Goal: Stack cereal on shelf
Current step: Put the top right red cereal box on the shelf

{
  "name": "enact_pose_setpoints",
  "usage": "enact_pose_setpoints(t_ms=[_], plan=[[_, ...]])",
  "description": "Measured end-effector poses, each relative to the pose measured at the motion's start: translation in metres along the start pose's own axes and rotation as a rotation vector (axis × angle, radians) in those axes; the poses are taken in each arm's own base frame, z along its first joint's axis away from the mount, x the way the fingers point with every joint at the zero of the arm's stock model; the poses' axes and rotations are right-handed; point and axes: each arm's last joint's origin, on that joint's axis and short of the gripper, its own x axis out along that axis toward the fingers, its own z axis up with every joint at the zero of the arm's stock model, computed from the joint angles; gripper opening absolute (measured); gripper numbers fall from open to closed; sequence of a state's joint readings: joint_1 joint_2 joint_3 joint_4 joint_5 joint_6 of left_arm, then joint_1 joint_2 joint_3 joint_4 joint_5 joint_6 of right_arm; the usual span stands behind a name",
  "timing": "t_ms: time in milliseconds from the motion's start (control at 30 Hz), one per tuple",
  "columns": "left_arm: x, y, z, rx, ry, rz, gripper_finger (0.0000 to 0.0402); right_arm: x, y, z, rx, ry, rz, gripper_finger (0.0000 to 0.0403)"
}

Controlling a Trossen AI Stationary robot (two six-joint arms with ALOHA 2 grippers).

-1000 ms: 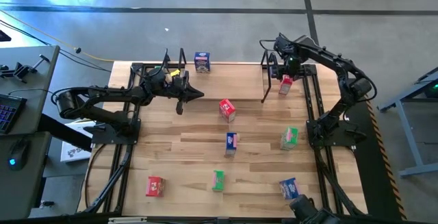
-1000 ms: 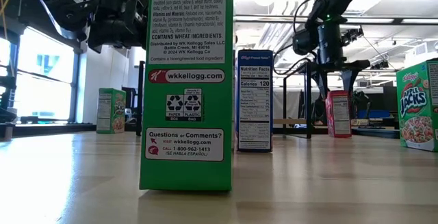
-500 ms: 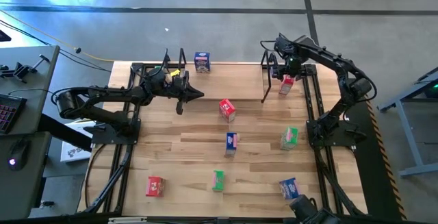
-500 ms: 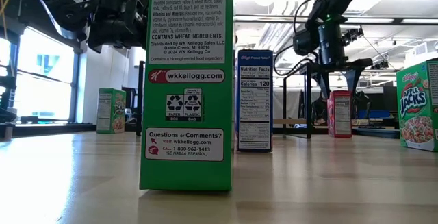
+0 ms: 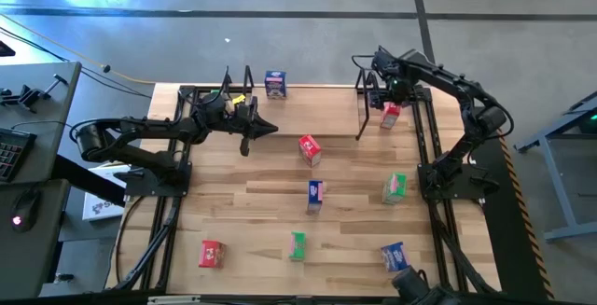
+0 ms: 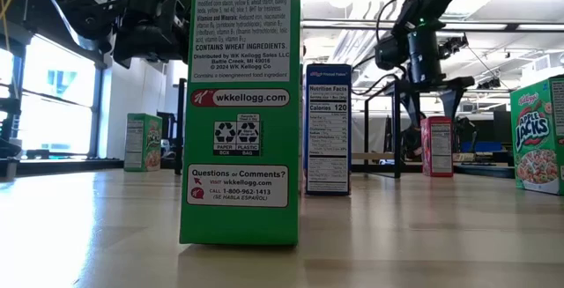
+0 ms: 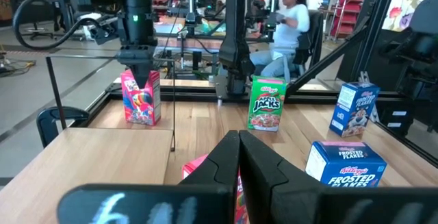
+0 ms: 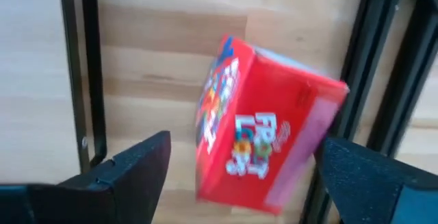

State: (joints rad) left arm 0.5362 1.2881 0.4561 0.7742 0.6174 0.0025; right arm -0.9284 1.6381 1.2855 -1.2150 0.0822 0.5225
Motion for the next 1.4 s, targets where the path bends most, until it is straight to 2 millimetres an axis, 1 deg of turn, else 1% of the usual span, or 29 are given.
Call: enact_pose_setpoints(t_ms=[100, 200, 300, 533, 667, 767, 1033, 1200, 1400], plan=[[0.0, 0.0, 0.0, 0.0, 0.0, 0.0, 0.0003, 0.009, 0.0, -0.003, -0.007, -0.004, 0.005, 0.0331], [0.0, 0.0, 0.0, 0.0, 0.001, 0.0, 0.0003, 0.018, -0.002, -0.009, -0.013, 0.014, -0.007, 0.033], [0.0, 0.0, 0.0, 0.0, 0.001, 0.0, 0.0003, 0.023, -0.006, -0.016, -0.011, 0.01, -0.035, 0.033], [0.0, 0.0, 0.0, 0.001, 0.0, 0.0, 0.0003, 0.014, -0.012, -0.022, 0.033, -0.04, -0.018, 0.033], [0.0, 0.0, 0.0, 0.001, 0.0, 0.0, 0.0003, 0.014, -0.007, -0.025, 0.018, -0.042, -0.01, 0.033], [0.0, 0.0, 0.0, 0.001, 0.0, 0.001, 0.0003, 0.013, -0.004, -0.024, 0.026, -0.082, -0.032, 0.033], [0.0, 0.0, 0.0, 0.0, 0.001, 0.0, 0.0003, 0.013, -0.004, -0.023, 0.083, -0.113, -0.059, 0.0328], [0.0, 0.0, 0.0, 0.0, 0.001, 0.0, 0.0003, 0.013, -0.004, -0.024, 0.116, -0.118, -0.071, 0.0303], [0.0, 0.0, 0.0, -0.001, 0.002, 0.001, 0.0003, 0.013, -0.004, -0.024, 0.12, -0.116, -0.072, 0.0246]])
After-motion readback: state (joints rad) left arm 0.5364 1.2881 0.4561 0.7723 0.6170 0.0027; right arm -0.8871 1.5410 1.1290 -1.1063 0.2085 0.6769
